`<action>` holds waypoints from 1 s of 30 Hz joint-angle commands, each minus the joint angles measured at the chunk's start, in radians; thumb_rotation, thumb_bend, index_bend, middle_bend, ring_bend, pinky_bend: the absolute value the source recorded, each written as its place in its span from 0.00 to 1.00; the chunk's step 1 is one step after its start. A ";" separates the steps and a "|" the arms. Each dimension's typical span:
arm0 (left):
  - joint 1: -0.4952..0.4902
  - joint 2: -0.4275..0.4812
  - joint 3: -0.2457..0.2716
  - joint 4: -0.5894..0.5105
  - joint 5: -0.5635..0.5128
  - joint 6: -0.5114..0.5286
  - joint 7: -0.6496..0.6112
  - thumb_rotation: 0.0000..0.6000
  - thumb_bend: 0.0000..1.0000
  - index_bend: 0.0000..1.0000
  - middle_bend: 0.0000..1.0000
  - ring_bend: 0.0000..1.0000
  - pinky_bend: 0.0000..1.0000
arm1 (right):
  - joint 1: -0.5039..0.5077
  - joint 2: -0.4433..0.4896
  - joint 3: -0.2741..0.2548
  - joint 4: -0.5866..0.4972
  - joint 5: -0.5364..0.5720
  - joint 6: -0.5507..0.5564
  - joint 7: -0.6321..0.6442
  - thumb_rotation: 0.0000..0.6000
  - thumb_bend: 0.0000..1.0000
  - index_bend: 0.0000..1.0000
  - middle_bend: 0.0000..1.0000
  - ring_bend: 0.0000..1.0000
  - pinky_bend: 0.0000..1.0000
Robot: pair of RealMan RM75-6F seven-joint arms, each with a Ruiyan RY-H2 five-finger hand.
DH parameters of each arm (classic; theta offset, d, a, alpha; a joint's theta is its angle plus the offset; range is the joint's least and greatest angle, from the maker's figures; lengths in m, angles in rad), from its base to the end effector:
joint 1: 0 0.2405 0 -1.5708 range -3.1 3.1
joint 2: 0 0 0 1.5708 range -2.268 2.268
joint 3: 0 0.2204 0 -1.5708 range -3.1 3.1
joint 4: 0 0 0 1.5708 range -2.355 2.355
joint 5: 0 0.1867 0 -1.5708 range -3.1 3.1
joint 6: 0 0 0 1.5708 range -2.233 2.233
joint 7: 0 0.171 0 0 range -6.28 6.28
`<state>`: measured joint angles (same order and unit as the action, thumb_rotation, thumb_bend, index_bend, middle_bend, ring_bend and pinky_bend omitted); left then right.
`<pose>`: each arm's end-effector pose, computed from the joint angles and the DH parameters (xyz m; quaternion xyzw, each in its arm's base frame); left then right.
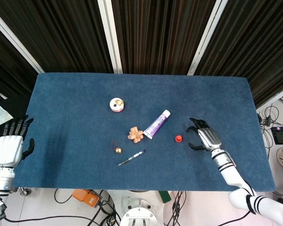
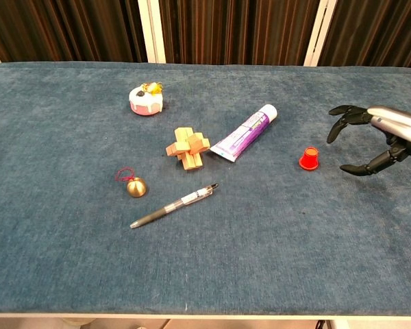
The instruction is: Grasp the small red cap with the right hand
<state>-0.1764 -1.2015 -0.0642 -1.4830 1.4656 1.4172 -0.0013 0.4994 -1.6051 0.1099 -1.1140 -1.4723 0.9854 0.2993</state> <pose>-0.2747 0.2330 0.1473 -0.6150 -0.3714 -0.3820 0.5813 -0.2259 -0.3146 -0.0007 0.6690 -0.4907 0.3994 0.3901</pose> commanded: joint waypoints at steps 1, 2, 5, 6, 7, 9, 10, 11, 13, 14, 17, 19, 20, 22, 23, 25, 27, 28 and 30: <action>0.000 0.000 -0.001 0.000 -0.001 0.000 0.000 1.00 0.51 0.11 0.04 0.05 0.04 | 0.011 -0.017 -0.004 0.017 -0.002 -0.003 0.014 1.00 0.46 0.45 0.11 0.13 0.09; 0.000 0.000 -0.001 0.000 -0.001 0.000 0.000 1.00 0.51 0.11 0.04 0.05 0.04 | 0.013 -0.021 -0.005 0.021 -0.002 -0.004 0.018 1.00 0.46 0.45 0.11 0.13 0.09; 0.000 0.000 0.000 0.001 -0.001 -0.001 0.001 1.00 0.51 0.11 0.04 0.05 0.04 | 0.021 -0.034 -0.005 0.033 0.000 -0.005 0.032 1.00 0.46 0.45 0.11 0.13 0.09; -0.001 0.000 0.000 0.001 0.000 -0.001 0.001 1.00 0.51 0.11 0.04 0.05 0.04 | 0.024 -0.036 -0.006 0.035 0.000 -0.005 0.036 1.00 0.46 0.46 0.11 0.13 0.09; -0.001 0.000 0.000 0.001 0.001 -0.001 0.001 1.00 0.51 0.11 0.04 0.05 0.04 | 0.026 -0.039 -0.006 0.037 -0.001 -0.006 0.039 1.00 0.47 0.46 0.11 0.13 0.09; -0.001 -0.001 0.001 0.002 0.002 -0.002 0.003 1.00 0.51 0.11 0.04 0.05 0.04 | 0.032 -0.046 -0.008 0.042 -0.002 -0.007 0.046 1.00 0.47 0.46 0.11 0.13 0.09; -0.001 -0.001 0.001 0.001 0.001 -0.003 0.004 1.00 0.51 0.11 0.04 0.05 0.04 | 0.036 -0.049 -0.009 0.045 -0.003 -0.007 0.048 1.00 0.47 0.47 0.11 0.13 0.09; -0.001 -0.001 0.001 0.001 0.000 -0.003 0.004 1.00 0.51 0.11 0.04 0.05 0.04 | 0.038 -0.052 -0.010 0.047 -0.004 -0.008 0.049 1.00 0.47 0.47 0.11 0.13 0.09; -0.001 -0.001 0.000 0.000 -0.003 -0.003 0.007 1.00 0.51 0.11 0.04 0.05 0.04 | 0.041 -0.057 -0.012 0.051 -0.004 -0.008 0.050 1.00 0.47 0.47 0.11 0.13 0.09; -0.001 -0.001 -0.001 0.000 -0.005 -0.004 0.008 1.00 0.51 0.11 0.04 0.05 0.04 | 0.043 -0.059 -0.012 0.053 -0.003 -0.008 0.050 1.00 0.47 0.48 0.11 0.13 0.09; 0.000 0.000 -0.002 -0.003 -0.010 -0.006 0.011 1.00 0.51 0.11 0.04 0.05 0.04 | 0.048 -0.066 -0.014 0.059 0.001 -0.013 0.050 1.00 0.47 0.48 0.11 0.13 0.09; -0.001 0.000 -0.001 -0.004 -0.010 -0.007 0.011 1.00 0.51 0.11 0.04 0.05 0.04 | 0.052 -0.069 -0.015 0.063 0.003 -0.016 0.048 1.00 0.47 0.48 0.11 0.13 0.09; -0.001 0.001 -0.001 -0.004 -0.010 -0.008 0.012 1.00 0.51 0.11 0.04 0.05 0.04 | 0.054 -0.072 -0.015 0.066 0.004 -0.017 0.048 1.00 0.47 0.48 0.11 0.13 0.09; -0.001 0.000 -0.002 -0.003 -0.010 -0.008 0.013 1.00 0.51 0.11 0.04 0.05 0.04 | 0.057 -0.077 -0.016 0.069 0.006 -0.019 0.049 1.00 0.47 0.48 0.11 0.13 0.09; -0.001 0.000 -0.002 -0.003 -0.011 -0.008 0.013 1.00 0.51 0.11 0.04 0.05 0.04 | 0.058 -0.078 -0.016 0.071 0.007 -0.019 0.049 1.00 0.47 0.48 0.11 0.13 0.09; -0.001 0.001 -0.002 -0.004 -0.012 -0.008 0.014 1.00 0.51 0.11 0.04 0.05 0.04 | 0.061 -0.082 -0.018 0.075 0.007 -0.019 0.051 1.00 0.48 0.49 0.11 0.13 0.09; -0.001 0.001 -0.002 -0.004 -0.013 -0.009 0.015 1.00 0.51 0.11 0.04 0.05 0.04 | 0.064 -0.087 -0.018 0.081 0.008 -0.021 0.052 1.00 0.48 0.50 0.11 0.13 0.09; -0.001 0.001 -0.002 -0.004 -0.014 -0.009 0.015 1.00 0.51 0.11 0.04 0.05 0.04 | 0.065 -0.089 -0.018 0.083 0.009 -0.021 0.054 1.00 0.48 0.50 0.11 0.13 0.09; -0.001 0.001 -0.002 -0.004 -0.013 -0.009 0.015 1.00 0.51 0.11 0.04 0.05 0.04 | 0.069 -0.093 -0.018 0.089 0.010 -0.023 0.057 1.00 0.48 0.50 0.11 0.13 0.09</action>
<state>-0.1775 -1.2003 -0.0664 -1.4867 1.4527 1.4083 0.0132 0.5672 -1.6973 0.0922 -1.0263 -1.4626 0.9628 0.3553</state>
